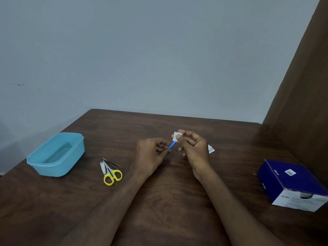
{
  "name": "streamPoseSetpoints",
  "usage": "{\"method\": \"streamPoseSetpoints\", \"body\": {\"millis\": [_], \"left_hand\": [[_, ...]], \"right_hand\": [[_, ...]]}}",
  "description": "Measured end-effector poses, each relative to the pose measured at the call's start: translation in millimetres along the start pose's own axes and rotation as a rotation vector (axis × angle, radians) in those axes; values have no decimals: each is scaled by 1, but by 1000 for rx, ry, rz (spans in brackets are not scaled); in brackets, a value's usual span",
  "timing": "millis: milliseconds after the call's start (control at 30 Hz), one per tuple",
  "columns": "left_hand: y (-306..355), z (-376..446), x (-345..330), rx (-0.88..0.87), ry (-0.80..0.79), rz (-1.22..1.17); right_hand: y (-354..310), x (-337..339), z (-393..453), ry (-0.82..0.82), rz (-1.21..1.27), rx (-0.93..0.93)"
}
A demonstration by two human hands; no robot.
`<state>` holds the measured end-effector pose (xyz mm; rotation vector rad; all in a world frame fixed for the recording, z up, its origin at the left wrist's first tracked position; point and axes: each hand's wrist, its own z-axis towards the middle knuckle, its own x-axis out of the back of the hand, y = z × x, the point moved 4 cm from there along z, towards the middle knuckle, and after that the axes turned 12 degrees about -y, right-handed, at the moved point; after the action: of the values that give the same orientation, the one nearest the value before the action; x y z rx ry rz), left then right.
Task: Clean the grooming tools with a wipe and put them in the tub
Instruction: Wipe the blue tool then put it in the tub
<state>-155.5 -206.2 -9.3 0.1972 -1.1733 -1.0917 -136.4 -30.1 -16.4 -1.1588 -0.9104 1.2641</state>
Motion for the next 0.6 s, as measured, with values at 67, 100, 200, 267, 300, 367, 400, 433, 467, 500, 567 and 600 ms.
{"method": "streamPoseSetpoints", "body": {"millis": [67, 100, 200, 267, 300, 367, 400, 433, 467, 500, 567, 600], "left_hand": [[0, 0, -1, -3, -8, 8], [1, 0, -1, -10, -14, 20], [2, 0, -3, -44, -37, 61], [2, 0, -4, -57, -45, 72], [1, 1, -4, -59, -51, 68], [-1, 1, -5, -66, -64, 53], [-1, 2, -5, -68, -63, 52], [-3, 2, -5, -65, -57, 55], [-4, 3, -5, -61, -48, 56], [-5, 4, -5, -59, -39, 59], [-5, 5, -5, -57, -32, 63], [-5, 5, -5, -60, -31, 65]], "right_hand": [[1, 1, 1, 21, 35, -18], [1, 2, 2, 34, 52, -24], [0, 3, 3, 49, 73, -28], [-1, 4, 2, 75, 75, -13], [-2, 6, 2, 111, 81, 9], [-7, 12, 1, 217, 110, 82], [-9, 15, 1, 259, 117, 116], [-10, 17, 1, 278, 115, 133], [-10, 18, 1, 277, 114, 131], [-9, 18, 1, 257, 116, 118], [-4, 15, 1, 180, 110, 74], [-2, 12, 1, 141, 97, 47]]}}
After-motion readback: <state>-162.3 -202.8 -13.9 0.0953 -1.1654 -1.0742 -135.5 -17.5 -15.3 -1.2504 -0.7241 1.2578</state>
